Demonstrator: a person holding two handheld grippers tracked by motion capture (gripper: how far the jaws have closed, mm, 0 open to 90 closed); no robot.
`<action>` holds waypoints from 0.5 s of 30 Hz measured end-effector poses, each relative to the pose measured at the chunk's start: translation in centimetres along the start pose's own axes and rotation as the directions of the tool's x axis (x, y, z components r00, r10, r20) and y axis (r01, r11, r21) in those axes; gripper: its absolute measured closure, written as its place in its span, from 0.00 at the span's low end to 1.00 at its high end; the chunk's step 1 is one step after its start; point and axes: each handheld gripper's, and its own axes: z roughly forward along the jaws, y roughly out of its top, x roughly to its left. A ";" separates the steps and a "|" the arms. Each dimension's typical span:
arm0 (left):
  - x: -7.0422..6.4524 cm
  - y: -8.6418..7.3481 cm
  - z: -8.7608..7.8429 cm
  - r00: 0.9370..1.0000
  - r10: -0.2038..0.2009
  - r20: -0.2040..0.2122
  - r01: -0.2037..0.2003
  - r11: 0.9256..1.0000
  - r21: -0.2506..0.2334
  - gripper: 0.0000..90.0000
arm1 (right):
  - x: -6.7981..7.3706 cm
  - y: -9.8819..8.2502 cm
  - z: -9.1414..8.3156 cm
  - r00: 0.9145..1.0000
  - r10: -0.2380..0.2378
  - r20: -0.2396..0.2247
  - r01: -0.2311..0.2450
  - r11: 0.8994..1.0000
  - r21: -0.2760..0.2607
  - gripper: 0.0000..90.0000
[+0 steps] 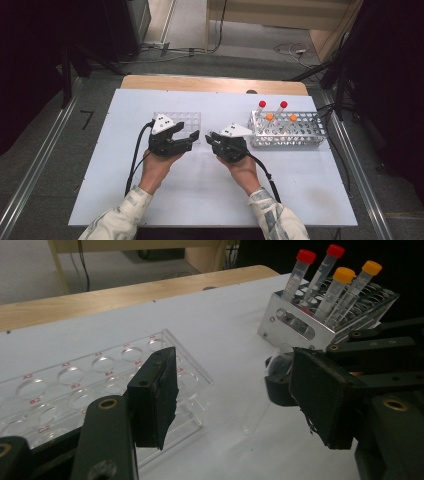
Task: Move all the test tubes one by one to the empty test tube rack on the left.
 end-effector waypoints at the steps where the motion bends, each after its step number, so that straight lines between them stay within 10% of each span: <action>1: -0.1 0.1 0.1 1.000 0.001 0.007 -0.001 1.000 -0.002 0.41 | 0.4 0.1 0.3 1.000 -0.007 -0.007 0.007 1.000 0.000 0.82; 15: -1.0 0.3 0.9 0.998 0.046 0.051 -0.048 0.998 0.028 0.62 | 1.9 0.7 0.9 0.999 -0.025 -0.036 0.025 1.000 -0.006 0.82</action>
